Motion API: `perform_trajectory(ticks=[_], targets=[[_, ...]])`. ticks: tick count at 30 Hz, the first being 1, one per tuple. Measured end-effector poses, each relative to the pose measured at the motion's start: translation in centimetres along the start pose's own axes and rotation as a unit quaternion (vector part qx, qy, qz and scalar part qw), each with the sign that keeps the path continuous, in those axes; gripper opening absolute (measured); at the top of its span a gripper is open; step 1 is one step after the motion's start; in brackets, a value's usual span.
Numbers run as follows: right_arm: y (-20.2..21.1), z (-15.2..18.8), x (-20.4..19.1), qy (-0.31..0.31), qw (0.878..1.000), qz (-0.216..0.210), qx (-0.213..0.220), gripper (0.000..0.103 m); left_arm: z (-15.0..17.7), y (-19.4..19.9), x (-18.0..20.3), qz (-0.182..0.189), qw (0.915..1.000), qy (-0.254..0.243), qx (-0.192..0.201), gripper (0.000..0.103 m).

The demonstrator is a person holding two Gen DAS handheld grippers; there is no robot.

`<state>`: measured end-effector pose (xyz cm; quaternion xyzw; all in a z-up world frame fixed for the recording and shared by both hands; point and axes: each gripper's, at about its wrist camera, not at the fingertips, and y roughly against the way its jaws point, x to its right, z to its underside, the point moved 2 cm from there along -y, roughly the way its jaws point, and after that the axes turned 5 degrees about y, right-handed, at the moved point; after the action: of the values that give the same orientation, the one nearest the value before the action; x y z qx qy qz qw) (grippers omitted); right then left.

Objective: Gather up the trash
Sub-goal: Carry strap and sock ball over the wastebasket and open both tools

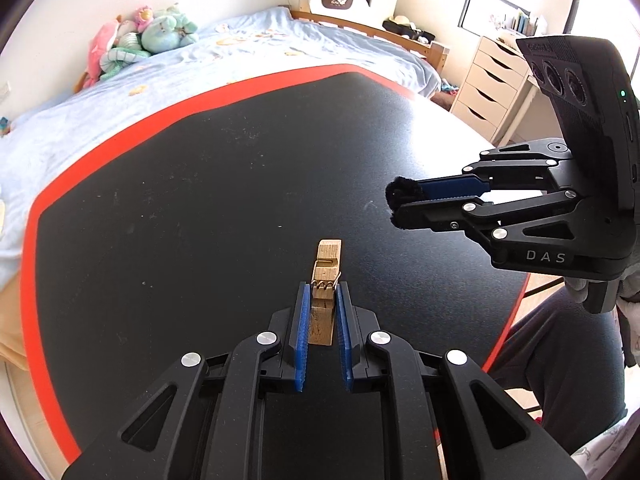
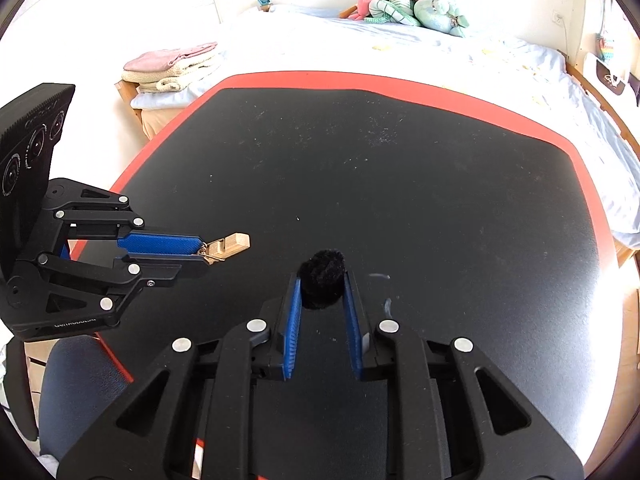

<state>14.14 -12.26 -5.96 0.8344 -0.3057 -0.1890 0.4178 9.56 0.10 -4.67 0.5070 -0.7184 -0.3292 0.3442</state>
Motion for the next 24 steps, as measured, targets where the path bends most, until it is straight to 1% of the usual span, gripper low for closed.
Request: perform_trajectory(ticks=[7, 11, 15, 21, 24], targets=[[5.2, 3.2, -1.4, -0.008, 1.0, 0.007, 0.012, 0.02, 2.2, 3.6, 3.5, 0.003, 0.9998, 0.016, 0.013, 0.013], [7.9, 5.3, -2.3, -0.006, 1.0, 0.01, 0.016, 0.02, 3.6, 4.8, 5.3, 0.002, 0.9997, 0.02, 0.016, 0.013], [10.2, 7.6, -3.3, -0.004, 1.0, 0.015, 0.019, 0.02, 5.1, 6.0, 6.5, 0.01, 0.9996, 0.017, 0.019, 0.013], [12.2, 11.1, -4.7, -0.005, 1.0, 0.009, 0.012, 0.02, 7.1, 6.5, 8.2, 0.016, 0.9995, 0.02, 0.017, 0.013], [12.8, 12.7, -5.3, -0.009, 1.0, 0.005, 0.007, 0.02, 8.6, 6.9, 8.9, 0.021, 0.9995, 0.021, 0.011, 0.013]])
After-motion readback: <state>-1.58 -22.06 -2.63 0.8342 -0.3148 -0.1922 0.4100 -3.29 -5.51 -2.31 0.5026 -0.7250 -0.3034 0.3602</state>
